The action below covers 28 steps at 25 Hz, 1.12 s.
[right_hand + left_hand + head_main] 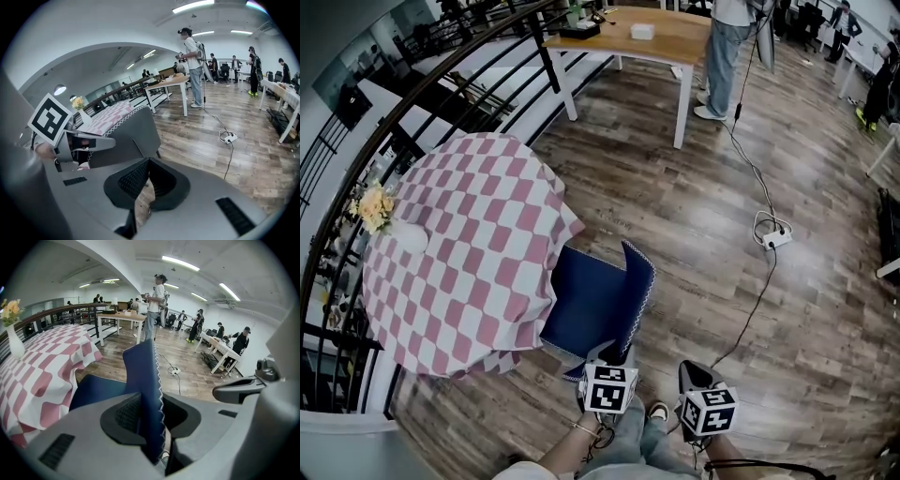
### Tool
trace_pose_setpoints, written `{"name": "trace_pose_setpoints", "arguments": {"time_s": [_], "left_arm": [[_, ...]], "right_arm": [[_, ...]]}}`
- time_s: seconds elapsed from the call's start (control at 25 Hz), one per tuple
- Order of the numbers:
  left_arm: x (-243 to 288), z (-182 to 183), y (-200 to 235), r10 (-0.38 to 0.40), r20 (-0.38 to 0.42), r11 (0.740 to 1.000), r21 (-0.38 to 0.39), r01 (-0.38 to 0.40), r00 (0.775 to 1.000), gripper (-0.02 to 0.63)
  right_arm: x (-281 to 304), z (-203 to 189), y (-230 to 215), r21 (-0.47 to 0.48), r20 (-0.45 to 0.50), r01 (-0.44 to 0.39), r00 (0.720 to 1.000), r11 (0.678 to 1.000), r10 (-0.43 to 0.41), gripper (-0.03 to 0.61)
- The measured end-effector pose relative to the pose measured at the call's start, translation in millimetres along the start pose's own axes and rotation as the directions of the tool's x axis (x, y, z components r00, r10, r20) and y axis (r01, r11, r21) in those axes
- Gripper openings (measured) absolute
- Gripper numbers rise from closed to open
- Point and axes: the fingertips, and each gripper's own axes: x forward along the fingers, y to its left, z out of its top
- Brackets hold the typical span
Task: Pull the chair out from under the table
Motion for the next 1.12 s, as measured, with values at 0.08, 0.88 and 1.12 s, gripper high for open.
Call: {"name": "trace_pose_setpoints", "arguments": {"time_s": [0.08, 0.88, 1.12], "left_arm": [[-1, 0, 0, 0.005, -0.011, 1.000, 0.007, -0.005, 1.000, 0.107], [2, -1, -13, -0.005, -0.007, 0.999, 0.053, 0.006, 1.000, 0.089], [0, -3, -19, -0.004, -0.023, 0.998, 0.066, 0.006, 1.000, 0.087]], "right_arm": [[-2, 1, -1, 0.002, 0.006, 0.003, 1.000, 1.000, -0.003, 0.018], [-15, -4, -10, 0.048, 0.035, 0.020, 0.999, 0.999, -0.022, 0.018], [-19, -5, -13, 0.053, 0.039, 0.021, 0.999, 0.998, -0.023, 0.018]]}}
